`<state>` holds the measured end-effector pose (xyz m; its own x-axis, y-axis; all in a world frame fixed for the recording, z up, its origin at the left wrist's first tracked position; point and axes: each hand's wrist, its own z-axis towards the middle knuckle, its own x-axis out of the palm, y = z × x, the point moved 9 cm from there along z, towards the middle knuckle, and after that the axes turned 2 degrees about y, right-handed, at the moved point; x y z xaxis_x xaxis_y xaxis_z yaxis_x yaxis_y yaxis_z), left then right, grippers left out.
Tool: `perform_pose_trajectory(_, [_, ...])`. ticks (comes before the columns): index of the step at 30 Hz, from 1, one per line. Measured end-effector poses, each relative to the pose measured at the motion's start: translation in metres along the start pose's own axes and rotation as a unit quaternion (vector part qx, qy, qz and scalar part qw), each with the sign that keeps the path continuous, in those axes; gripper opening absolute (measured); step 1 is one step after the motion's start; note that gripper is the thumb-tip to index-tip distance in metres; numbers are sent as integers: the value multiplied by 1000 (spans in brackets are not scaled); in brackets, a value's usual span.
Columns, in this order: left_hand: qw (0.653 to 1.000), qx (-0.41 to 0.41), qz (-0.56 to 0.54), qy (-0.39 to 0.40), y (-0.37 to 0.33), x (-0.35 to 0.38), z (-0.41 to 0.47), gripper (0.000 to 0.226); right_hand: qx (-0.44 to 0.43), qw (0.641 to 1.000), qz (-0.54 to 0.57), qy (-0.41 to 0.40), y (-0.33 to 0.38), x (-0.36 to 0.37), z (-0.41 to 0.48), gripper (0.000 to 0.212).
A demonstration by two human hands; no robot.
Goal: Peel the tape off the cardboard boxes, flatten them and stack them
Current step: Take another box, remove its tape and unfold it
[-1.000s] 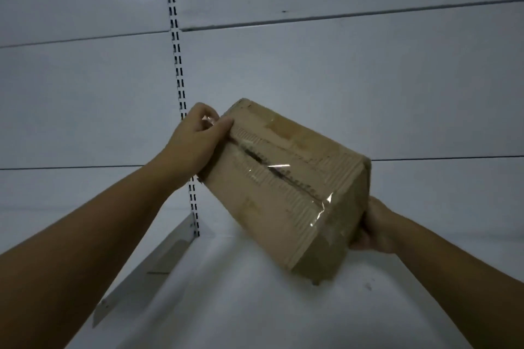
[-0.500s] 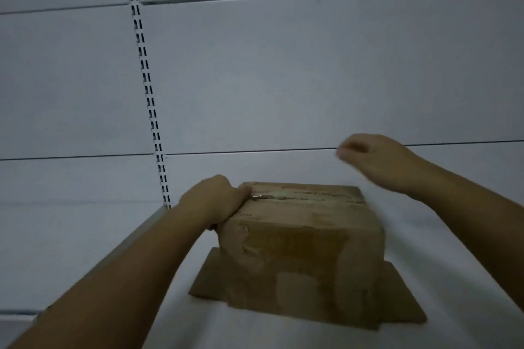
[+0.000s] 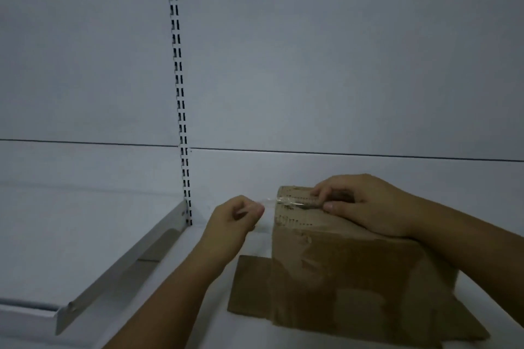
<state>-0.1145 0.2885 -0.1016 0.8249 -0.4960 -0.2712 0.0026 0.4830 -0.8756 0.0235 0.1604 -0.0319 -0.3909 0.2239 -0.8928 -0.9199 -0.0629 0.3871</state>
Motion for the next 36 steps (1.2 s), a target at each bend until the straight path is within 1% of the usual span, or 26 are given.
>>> perform_pose_trajectory(1, [995,-21,-95,2,7,1,-1,24,-6,1000,-4,-28,1,-3,-1,11])
perform_pose_trajectory(2, [982,-43,-183,16,14,6,-2,23,-8,998,-14,-53,2,-7,-3,10])
perform_pose_trajectory(4, [945,-77,-313,51,18,21,-4,18,-4,995,-44,-87,2,-13,-5,11])
perform_pose_trajectory(6, [929,-68,-361,51,13,25,-3,18,-1,992,-69,-108,2,-18,-4,14])
perform_pose_trajectory(8, [931,-47,-361,27,11,20,-2,23,2,991,-56,-124,1,-20,-2,16])
perform_pose_trajectory(11, [953,-2,-303,-15,-3,11,-6,21,6,991,-6,-132,-1,-21,0,18])
perform_pose_trajectory(12, [959,16,-281,-24,-13,8,-7,25,7,990,5,-139,-2,-22,0,19])
perform_pose_trajectory(13, [966,37,-254,-33,-25,6,-8,38,13,988,23,-154,-5,-24,0,19])
perform_pose_trajectory(15, [979,76,-185,-45,-56,3,-9,64,45,974,80,-208,-17,-34,-1,20])
perform_pose_trajectory(16, [986,90,-136,-46,-72,5,-9,71,63,960,112,-247,-24,-41,-3,21])
perform_pose_trajectory(17, [992,97,-74,-38,-87,12,-9,73,79,942,148,-290,-31,-48,-5,23])
perform_pose_trajectory(18, [995,98,-3,-17,-101,23,-10,72,96,919,190,-331,-39,-55,-9,25])
perform_pose_trajectory(19, [993,94,72,23,-112,41,-10,70,113,892,239,-368,-48,-60,-12,27])
perform_pose_trajectory(20, [982,86,150,75,-119,63,-12,71,129,863,286,-396,-55,-64,-15,28])
perform_pose_trajectory(22, [934,66,307,173,-120,109,-11,71,153,817,359,-425,-64,-68,-21,28])
perform_pose_trajectory(24, [880,43,418,221,-113,137,-4,67,152,779,430,-429,-69,-72,-29,27])
perform_pose_trajectory(25, [861,32,449,236,-108,144,1,65,147,765,463,-423,-72,-74,-34,27])
perform_pose_trajectory(26, [848,23,468,249,-103,148,5,63,138,759,483,-414,-77,-77,-41,26])
perform_pose_trajectory(27, [838,21,477,263,-97,149,10,61,131,762,492,-399,-84,-80,-50,26])
perform_pose_trajectory(28, [833,22,477,277,-93,149,14,59,131,776,485,-380,-92,-83,-59,27])
perform_pose_trajectory(29, [835,25,469,288,-91,147,17,57,137,802,457,-359,-102,-84,-69,28])
perform_pose_trajectory(30, [839,29,458,293,-91,146,19,56,142,838,411,-331,-112,-82,-77,28])
perform_pose_trajectory(32, [844,32,447,295,-93,144,23,53,133,922,255,-261,-127,-70,-92,27])
perform_pose_trajectory(33, [845,30,446,294,-93,143,24,52,122,950,176,-228,-131,-60,-97,29])
perform_pose_trajectory(34, [846,27,446,292,-93,144,24,51,112,964,131,-205,-137,-50,-103,33])
perform_pose_trajectory(36, [851,25,440,285,-92,146,24,50,108,965,165,-170,-154,-30,-117,44])
